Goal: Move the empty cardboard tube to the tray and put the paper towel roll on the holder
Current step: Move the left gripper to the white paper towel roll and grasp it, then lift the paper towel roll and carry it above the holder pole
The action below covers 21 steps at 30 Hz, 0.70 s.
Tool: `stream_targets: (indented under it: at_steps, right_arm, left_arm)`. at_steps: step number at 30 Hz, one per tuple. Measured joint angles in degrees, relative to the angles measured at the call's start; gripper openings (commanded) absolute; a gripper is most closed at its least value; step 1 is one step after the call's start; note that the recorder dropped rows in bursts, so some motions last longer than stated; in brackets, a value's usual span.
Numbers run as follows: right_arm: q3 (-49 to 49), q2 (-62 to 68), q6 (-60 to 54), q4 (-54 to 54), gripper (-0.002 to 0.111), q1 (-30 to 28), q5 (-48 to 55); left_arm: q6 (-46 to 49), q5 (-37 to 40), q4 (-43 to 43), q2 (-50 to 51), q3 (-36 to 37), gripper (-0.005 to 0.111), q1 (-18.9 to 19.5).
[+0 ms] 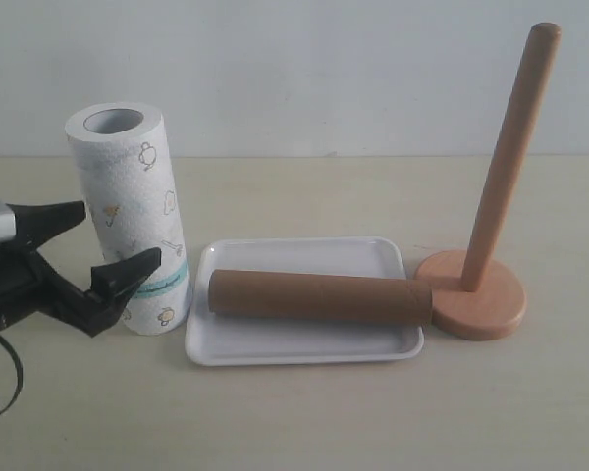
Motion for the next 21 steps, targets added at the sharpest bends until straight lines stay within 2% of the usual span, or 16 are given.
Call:
stream_targets:
  at_steps: [12,14,15,16,18,21]
  right_arm:
    - [0.0,0.0,0.0,0.0,0.0,0.0,0.0]
    - [0.0,0.0,0.0,0.0,0.0,0.0,0.0]
    - [0.0,0.0,0.0,0.0,0.0,0.0,0.0]
    - [0.0,0.0,0.0,0.0,0.0,0.0,0.0]
    - [0.0,0.0,0.0,0.0,0.0,0.0,0.0]
    - [0.0,0.0,0.0,0.0,0.0,0.0,0.0]
  left_arm:
    - [-5.61,-0.29,1.5,6.46,-12.41,0.108,0.0]
    - [-7.0,-0.29,1.64,7.69,-13.75,0.103,0.0]
    - [-7.95,-0.29,1.73,8.08,-14.2,0.097,0.0]
    - [-8.8,-0.29,2.0,8.35,-14.35,0.086,0.0]
    - [-10.82,-0.29,3.5,8.64,-14.49,0.061,0.0]
    - [-11.66,-0.29,5.36,8.64,-14.71,0.015,0.0]
